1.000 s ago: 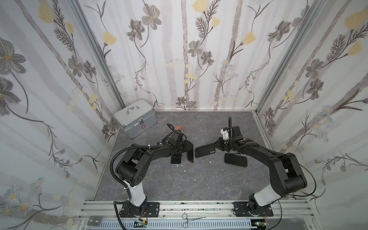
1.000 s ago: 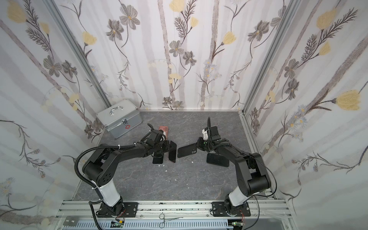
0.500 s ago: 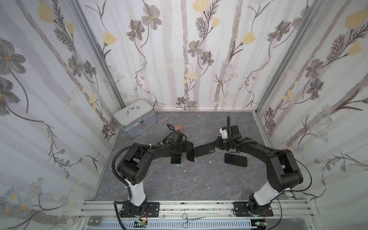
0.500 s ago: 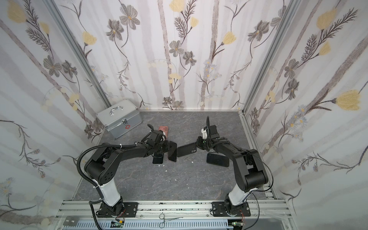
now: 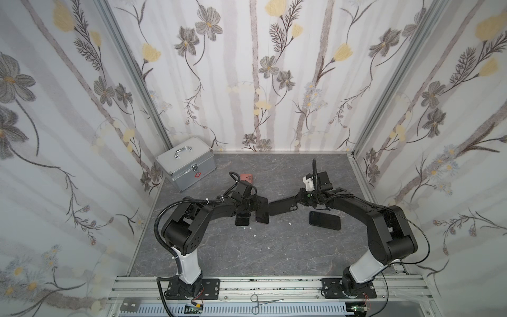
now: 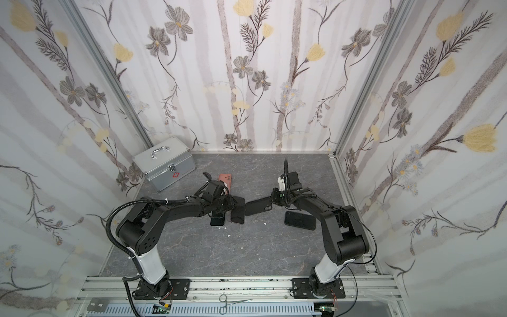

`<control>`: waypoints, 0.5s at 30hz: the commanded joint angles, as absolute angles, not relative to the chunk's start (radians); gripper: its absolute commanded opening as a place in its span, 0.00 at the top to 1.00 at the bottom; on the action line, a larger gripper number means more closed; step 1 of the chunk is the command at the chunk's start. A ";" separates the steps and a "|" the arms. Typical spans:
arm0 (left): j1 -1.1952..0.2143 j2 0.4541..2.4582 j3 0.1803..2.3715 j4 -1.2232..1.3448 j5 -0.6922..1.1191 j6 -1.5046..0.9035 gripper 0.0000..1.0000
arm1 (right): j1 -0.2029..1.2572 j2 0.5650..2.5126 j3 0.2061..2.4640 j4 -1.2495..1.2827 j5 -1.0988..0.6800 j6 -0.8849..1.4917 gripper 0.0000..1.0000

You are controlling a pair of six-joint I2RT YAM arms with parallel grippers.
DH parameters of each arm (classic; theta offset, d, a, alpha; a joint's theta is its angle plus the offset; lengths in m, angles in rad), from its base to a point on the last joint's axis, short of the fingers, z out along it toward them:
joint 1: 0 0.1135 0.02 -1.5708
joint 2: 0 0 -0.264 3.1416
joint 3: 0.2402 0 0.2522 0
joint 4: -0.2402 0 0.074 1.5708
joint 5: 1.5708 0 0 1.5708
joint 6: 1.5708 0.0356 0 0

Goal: Take the phone out of the phone case
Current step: Place the phone at the center of the table.

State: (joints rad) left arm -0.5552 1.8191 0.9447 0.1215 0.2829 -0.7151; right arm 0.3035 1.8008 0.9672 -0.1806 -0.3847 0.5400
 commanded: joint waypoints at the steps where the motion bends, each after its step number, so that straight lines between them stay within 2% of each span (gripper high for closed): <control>1: -0.555 1.817 0.942 0.126 0.294 -0.725 0.66 | 0.301 1.792 0.976 -0.181 -0.360 0.518 1.00; 15: -0.557 1.788 0.902 0.109 0.276 -0.723 0.64 | 0.294 1.776 0.971 -0.203 -0.339 0.501 1.00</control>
